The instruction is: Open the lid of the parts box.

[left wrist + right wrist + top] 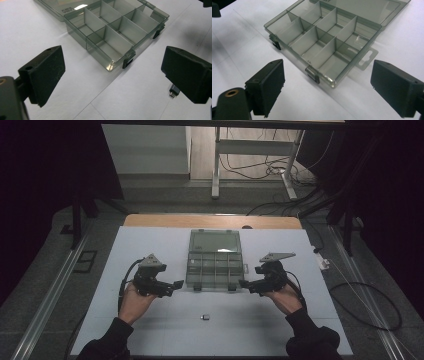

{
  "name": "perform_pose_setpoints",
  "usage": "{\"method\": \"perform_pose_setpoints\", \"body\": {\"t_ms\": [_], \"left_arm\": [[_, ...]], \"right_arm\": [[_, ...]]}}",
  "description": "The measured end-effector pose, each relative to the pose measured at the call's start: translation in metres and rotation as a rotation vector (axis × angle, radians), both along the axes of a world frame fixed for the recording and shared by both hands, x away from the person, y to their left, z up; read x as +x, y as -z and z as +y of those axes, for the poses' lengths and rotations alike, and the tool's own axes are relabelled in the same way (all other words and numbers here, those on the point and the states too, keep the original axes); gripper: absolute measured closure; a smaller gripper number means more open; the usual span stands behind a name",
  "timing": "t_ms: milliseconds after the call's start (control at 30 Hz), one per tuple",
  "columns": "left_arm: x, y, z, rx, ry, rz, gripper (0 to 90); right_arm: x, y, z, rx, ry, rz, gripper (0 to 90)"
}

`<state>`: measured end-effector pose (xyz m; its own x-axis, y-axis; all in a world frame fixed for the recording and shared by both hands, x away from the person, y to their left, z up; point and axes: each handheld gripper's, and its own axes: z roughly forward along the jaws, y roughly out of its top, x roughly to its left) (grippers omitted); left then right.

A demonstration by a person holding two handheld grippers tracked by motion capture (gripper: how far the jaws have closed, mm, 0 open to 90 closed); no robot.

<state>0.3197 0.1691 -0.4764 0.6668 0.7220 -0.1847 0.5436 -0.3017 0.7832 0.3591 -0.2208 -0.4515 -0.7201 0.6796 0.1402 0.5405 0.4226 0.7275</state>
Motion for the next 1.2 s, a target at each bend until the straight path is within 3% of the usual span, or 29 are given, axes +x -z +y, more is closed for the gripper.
{"method": "perform_pose_setpoints", "body": {"t_ms": [233, 500, 833, 1200], "left_arm": [[-0.007, 0.0, 0.004, 0.01, -0.01, -0.02, 3.8], [-0.015, 0.001, 0.007, 0.011, -0.009, -0.027, 1.9], [-0.026, 0.002, 0.013, 0.001, -0.014, -0.048, 0.0], [-0.046, 0.004, 0.026, -0.002, -0.033, -0.062, 0.0]], "right_arm": [[-0.01, 0.002, -0.009, -0.005, 0.012, 0.008, 5.0], [-0.023, 0.001, -0.019, 0.004, 0.007, -0.004, 4.7], [-0.039, 0.005, -0.032, -0.033, 0.008, -0.031, 0.0], [-0.058, 0.004, -0.048, 0.0, 0.029, -0.034, 0.0]]}}
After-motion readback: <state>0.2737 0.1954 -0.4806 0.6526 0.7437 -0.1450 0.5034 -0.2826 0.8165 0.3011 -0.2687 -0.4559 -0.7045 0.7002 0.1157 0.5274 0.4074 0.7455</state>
